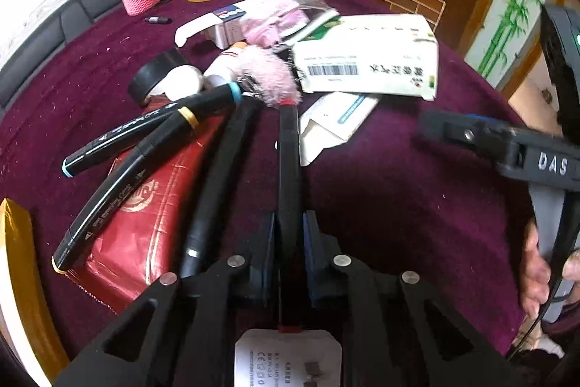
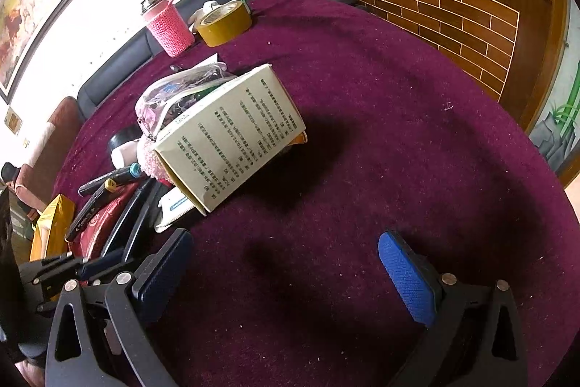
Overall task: Organize objects
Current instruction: 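Close the left gripper on the red-capped black marker, then grasp the white charger with the right gripper while the left gripper lifts the marker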
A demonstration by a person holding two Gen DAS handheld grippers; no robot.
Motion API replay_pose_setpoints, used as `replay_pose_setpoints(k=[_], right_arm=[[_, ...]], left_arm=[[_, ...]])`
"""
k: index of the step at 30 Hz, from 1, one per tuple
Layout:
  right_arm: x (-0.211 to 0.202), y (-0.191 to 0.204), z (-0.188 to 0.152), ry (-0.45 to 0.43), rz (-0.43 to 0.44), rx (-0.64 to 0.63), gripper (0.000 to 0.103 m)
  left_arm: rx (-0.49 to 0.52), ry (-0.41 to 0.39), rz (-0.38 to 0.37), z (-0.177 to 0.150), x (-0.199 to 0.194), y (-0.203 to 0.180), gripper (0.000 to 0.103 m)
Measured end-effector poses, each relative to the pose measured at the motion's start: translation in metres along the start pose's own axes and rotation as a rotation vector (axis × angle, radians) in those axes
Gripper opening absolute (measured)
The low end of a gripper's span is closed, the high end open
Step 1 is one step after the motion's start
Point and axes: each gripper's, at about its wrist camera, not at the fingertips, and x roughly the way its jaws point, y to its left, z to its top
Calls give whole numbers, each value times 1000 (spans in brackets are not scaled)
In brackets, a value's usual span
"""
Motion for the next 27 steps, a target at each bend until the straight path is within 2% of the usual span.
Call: replay_pose_setpoints(k=[6,11,18,27], right_arm=[[1,2,0,3,-9,-10,103],[1,2,0,2,-8,-7,103],[2,3,0,0,-12,-7,103],[3,3,0,1,-32,-14,103]], left_arm=[[-6,0,40,11,7,-7,16],[-12,-36,90,12,8,-15,15],[-95,-107,48,6,-10,-8,14],[-243,-255,-34,-16,-75,16,14]])
